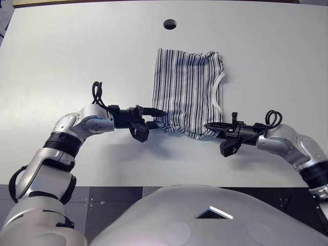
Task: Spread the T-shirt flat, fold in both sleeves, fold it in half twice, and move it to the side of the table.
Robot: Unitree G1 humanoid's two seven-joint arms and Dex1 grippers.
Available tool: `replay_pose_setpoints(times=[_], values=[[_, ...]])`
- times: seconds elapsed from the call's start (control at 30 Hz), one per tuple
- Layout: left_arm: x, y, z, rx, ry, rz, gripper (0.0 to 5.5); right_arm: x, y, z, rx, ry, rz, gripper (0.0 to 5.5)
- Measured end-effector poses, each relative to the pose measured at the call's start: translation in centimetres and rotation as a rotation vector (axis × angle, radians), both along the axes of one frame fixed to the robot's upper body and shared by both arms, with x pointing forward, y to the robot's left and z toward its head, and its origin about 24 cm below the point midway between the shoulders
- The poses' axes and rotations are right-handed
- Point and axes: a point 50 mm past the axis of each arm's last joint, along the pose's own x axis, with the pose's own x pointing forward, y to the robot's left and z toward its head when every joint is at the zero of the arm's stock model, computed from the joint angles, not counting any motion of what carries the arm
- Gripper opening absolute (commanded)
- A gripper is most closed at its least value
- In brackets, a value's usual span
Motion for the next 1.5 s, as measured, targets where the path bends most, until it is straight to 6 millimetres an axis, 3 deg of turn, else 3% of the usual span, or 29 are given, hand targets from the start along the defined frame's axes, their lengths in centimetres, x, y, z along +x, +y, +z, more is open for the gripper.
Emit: replay_pose_setpoints(times=[0.1, 0.37, 0.63, 0.73, 0.87, 1.03, 1.33, 1.37, 1.5], values=[[-0.2, 0.1, -0.2, 0.000, 0.010, 0.004, 1.15, 0.0, -0.1, -0.1, -0.004, 0.005, -0.002, 0.14], [-1.0, 0.8, 0.0, -0.029, 0.021, 0.025, 0.29, 0.9, -1.2, 0.1, 0.047, 0.029, -0.097, 0.12], [-7.6, 0.7, 0.3, -0.253, 0.268, 0.151, 0.21, -3.1, -2.7, 1.7, 0.204, 0.230, -0.136, 0.12], [-8.6, 0.3, 0.7, -0.314, 0.314, 0.231, 0.21, -3.6, -2.6, 2.8, 0.253, 0.236, -0.150, 0.12], [-6.4, 0.3, 1.6, -0.474, 0.301, 0.452, 0.21, -1.3, -1.6, 4.5, 0.384, 0.176, -0.243, 0.12], [-1.2, 1.0, 2.7, -0.626, 0.235, 0.715, 0.21, 5.2, 1.3, 5.0, 0.553, 0.051, -0.442, 0.12], [1.4, -0.1, 0.2, -0.522, 0.274, 0.834, 0.21, 8.8, 2.5, 2.0, 0.509, 0.063, -0.631, 0.12], [1.8, -0.2, -0.2, -0.504, 0.270, 0.844, 0.21, 9.2, 2.7, 1.5, 0.495, 0.066, -0.645, 0.49], [4.0, -0.9, -1.0, -0.507, 0.246, 0.904, 1.04, 10.6, 2.7, 0.1, 0.463, 0.042, -0.718, 1.17]])
